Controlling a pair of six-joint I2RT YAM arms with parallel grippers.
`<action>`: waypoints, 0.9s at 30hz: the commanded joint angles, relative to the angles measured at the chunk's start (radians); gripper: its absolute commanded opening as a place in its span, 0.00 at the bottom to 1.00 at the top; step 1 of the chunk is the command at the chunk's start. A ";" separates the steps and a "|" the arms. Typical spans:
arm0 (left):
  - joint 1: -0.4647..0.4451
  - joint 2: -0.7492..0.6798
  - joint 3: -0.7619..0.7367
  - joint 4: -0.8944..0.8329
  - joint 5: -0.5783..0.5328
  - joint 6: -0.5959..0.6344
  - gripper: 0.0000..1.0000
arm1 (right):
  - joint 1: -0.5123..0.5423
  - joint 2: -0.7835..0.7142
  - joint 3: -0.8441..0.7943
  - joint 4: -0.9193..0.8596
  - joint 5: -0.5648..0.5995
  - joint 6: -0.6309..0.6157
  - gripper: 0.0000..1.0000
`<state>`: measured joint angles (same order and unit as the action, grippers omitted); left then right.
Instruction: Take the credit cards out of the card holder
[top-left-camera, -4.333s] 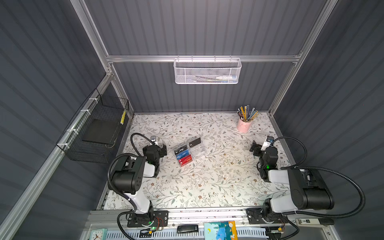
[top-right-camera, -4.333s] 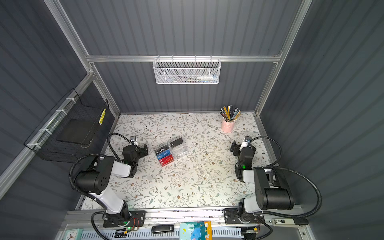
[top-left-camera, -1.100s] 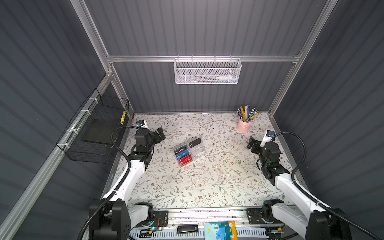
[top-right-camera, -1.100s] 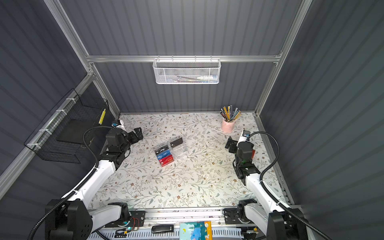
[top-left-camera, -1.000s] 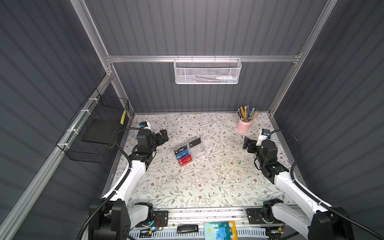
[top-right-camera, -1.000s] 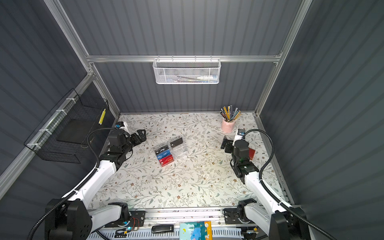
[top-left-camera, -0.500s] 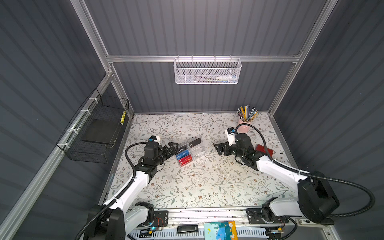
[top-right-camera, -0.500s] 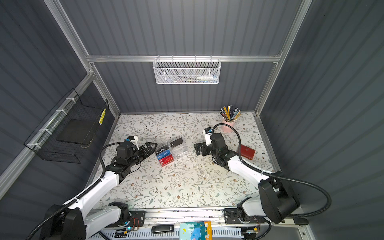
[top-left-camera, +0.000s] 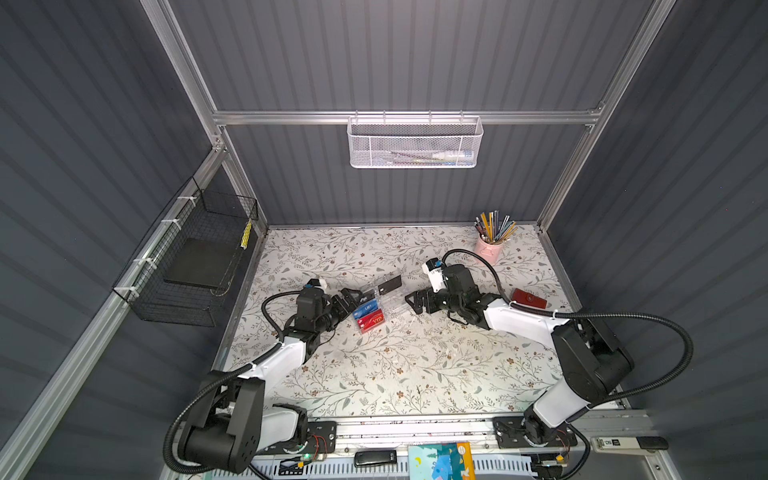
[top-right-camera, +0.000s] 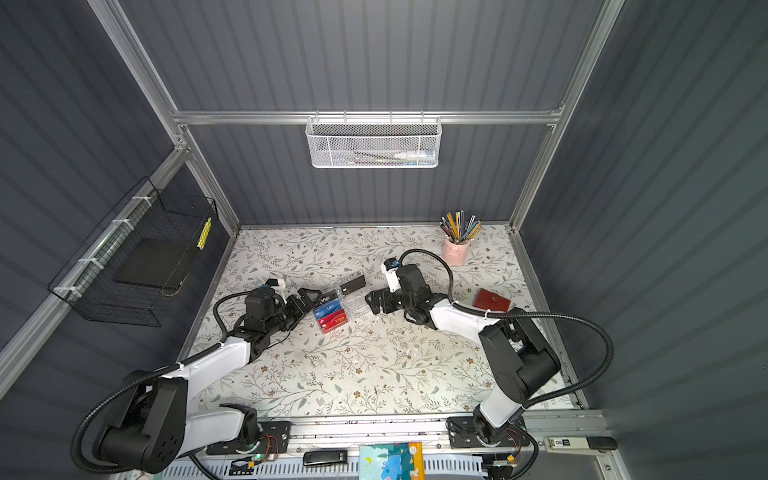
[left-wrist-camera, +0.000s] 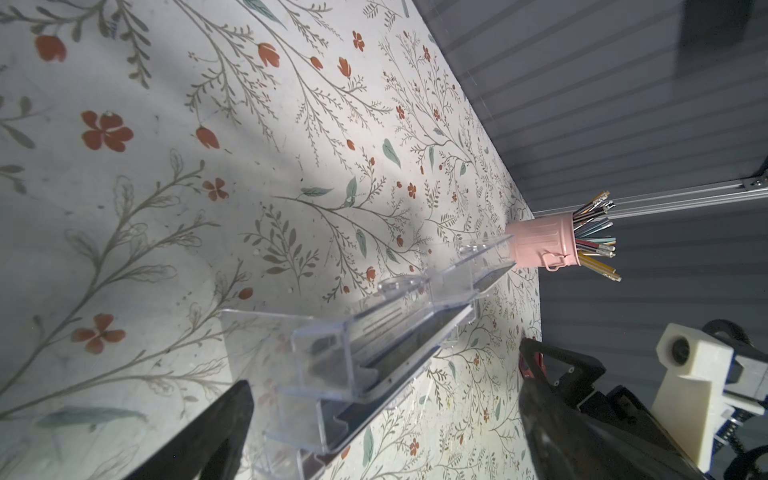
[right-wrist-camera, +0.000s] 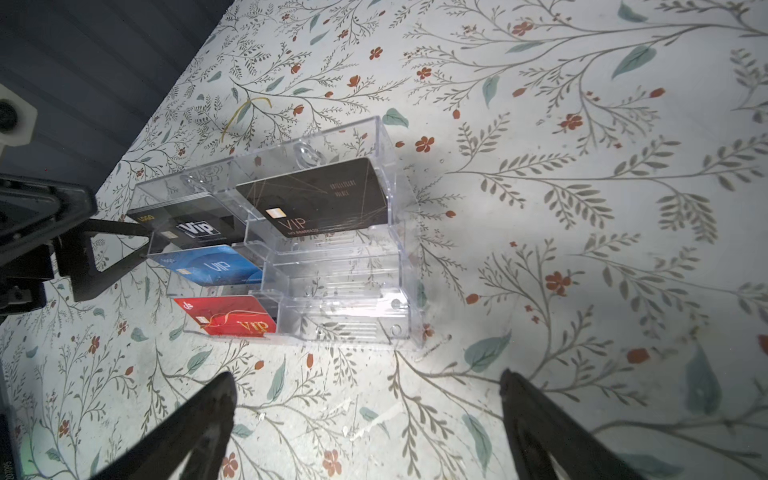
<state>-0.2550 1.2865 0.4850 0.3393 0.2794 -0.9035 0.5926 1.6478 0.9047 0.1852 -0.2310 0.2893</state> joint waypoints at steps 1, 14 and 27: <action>-0.007 0.044 0.050 0.074 0.030 -0.001 1.00 | 0.011 0.052 0.038 0.026 -0.037 0.040 0.99; -0.044 0.296 0.185 0.200 0.087 -0.021 1.00 | 0.019 0.153 0.084 0.065 -0.040 0.100 0.99; -0.073 0.482 0.390 0.197 0.079 0.010 1.00 | 0.019 0.214 0.166 0.039 -0.029 0.110 0.99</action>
<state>-0.3222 1.7374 0.8242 0.5289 0.3420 -0.9127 0.6048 1.8481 1.0477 0.2356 -0.2623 0.3927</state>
